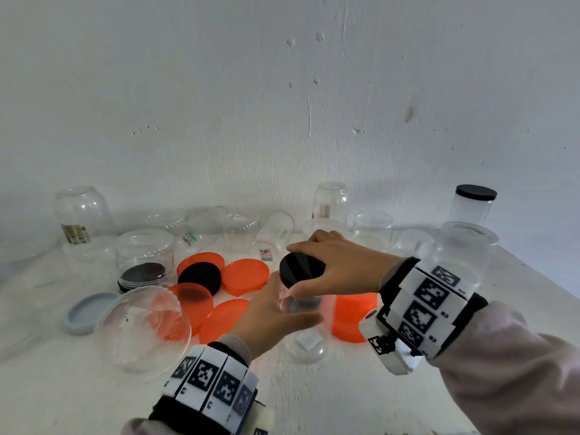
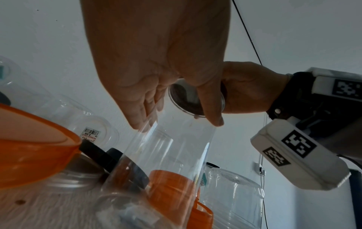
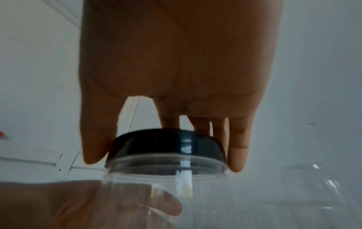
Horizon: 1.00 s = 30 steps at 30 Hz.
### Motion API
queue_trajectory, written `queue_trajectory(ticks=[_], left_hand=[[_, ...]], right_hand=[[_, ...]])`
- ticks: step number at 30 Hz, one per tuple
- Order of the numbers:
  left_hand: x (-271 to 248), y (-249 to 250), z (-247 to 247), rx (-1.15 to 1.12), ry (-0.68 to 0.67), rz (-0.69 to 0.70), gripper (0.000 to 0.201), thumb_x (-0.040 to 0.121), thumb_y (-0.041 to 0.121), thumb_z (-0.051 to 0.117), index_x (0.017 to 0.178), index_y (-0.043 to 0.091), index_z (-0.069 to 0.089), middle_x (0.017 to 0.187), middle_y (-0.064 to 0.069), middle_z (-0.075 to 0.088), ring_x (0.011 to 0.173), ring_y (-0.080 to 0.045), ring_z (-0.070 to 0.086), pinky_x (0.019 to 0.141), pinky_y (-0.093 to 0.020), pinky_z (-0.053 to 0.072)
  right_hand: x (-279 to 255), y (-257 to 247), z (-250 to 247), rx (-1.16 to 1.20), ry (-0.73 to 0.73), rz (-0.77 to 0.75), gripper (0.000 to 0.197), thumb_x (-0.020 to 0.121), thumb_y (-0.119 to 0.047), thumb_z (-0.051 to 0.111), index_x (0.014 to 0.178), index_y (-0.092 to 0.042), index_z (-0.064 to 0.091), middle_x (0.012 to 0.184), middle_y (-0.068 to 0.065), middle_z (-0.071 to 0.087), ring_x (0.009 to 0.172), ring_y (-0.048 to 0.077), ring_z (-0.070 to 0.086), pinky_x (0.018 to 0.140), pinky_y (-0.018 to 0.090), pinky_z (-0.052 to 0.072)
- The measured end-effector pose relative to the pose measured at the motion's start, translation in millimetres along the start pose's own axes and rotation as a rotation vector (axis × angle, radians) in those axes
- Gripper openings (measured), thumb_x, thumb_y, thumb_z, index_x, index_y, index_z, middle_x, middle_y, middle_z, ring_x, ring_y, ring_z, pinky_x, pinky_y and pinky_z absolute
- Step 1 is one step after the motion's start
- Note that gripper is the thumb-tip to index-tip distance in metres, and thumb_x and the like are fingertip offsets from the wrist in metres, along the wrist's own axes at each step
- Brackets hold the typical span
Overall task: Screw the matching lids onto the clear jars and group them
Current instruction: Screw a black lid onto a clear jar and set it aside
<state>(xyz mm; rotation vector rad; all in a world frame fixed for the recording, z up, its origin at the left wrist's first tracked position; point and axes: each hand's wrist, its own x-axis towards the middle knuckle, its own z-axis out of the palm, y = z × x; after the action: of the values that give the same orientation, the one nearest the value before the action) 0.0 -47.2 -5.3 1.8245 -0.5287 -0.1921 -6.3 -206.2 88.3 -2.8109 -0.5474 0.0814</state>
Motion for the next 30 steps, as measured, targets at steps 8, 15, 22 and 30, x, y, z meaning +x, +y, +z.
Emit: queue_trajectory(ticks=[8,15,22,30], left_hand=[[0,-1,0,0.003,0.021,0.024,0.07,0.07,0.03,0.083,0.118,0.053,0.036,0.125,0.019,0.056,0.112,0.008,0.053,0.082,-0.01,0.044],[-1,-2,2,-0.027,0.051,0.034,0.071,0.067,0.029,0.082,0.126,0.037,0.043,0.121,0.013,0.061,0.113,-0.001,0.057,0.093,-0.023,0.048],[0,-2,-2,0.015,0.029,0.029,0.063,0.075,0.02,0.08,0.123,0.038,0.043,0.119,0.015,0.06,0.107,0.008,0.056,0.083,-0.013,0.046],[14,-6,-16,0.364,-0.211,-0.052,0.064,0.07,0.038,0.081,0.124,0.044,0.046,0.122,0.016,0.054,0.112,-0.001,0.052,0.092,-0.025,0.048]], right_hand=[[-5,5,6,0.056,0.043,-0.019,0.067,0.08,-0.062,0.06,0.138,-0.034,0.041,0.123,-0.005,0.042,0.112,0.011,0.033,0.086,0.027,0.035],[-12,-2,23,0.027,0.162,0.01,0.064,0.086,-0.059,0.053,0.141,-0.03,0.037,0.129,0.001,0.038,0.117,0.016,0.028,0.097,0.028,0.029],[-14,-7,36,0.002,0.204,0.047,0.061,0.09,-0.056,0.045,0.143,-0.027,0.031,0.133,0.004,0.034,0.117,0.021,0.026,0.1,0.031,0.029],[-30,8,33,0.198,0.206,0.091,0.068,0.087,-0.061,0.049,0.145,-0.033,0.027,0.14,-0.008,0.026,0.124,0.015,0.027,0.099,0.027,0.03]])
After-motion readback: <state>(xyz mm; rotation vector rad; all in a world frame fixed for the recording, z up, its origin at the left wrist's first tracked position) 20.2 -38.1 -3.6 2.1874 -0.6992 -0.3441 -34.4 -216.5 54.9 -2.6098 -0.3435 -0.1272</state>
